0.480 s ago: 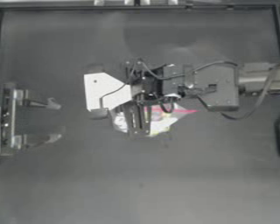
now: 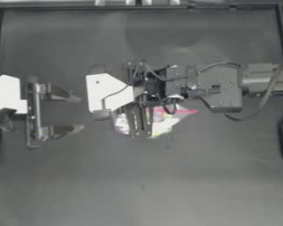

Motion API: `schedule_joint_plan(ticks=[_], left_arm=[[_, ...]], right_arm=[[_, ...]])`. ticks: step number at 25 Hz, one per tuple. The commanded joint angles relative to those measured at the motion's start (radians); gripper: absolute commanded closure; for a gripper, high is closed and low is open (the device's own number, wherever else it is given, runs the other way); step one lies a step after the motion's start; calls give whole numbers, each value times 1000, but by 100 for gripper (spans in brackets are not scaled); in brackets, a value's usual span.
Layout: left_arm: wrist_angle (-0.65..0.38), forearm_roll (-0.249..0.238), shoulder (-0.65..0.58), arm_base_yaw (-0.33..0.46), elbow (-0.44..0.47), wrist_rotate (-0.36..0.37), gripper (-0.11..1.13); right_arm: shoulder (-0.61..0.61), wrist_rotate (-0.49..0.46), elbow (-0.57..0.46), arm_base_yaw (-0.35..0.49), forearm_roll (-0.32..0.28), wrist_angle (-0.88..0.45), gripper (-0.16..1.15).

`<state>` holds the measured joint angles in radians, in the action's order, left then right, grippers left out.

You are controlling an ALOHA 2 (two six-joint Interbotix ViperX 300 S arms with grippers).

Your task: Put candy in bag

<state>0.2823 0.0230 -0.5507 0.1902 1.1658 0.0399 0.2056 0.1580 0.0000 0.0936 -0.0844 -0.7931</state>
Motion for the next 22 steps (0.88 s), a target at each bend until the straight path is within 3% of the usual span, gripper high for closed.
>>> schedule_joint_plan(ticks=[1,15,22], left_arm=[[46,-5,60,3,-52,15,4],[210,-3,258,3,-126,32,4],[225,-3,301,3,-156,32,4]], right_arm=[[-43,0,-6,-3,3,20,93],[-44,2,-8,-5,0,32,93],[-44,2,-5,-6,-2,37,93]])
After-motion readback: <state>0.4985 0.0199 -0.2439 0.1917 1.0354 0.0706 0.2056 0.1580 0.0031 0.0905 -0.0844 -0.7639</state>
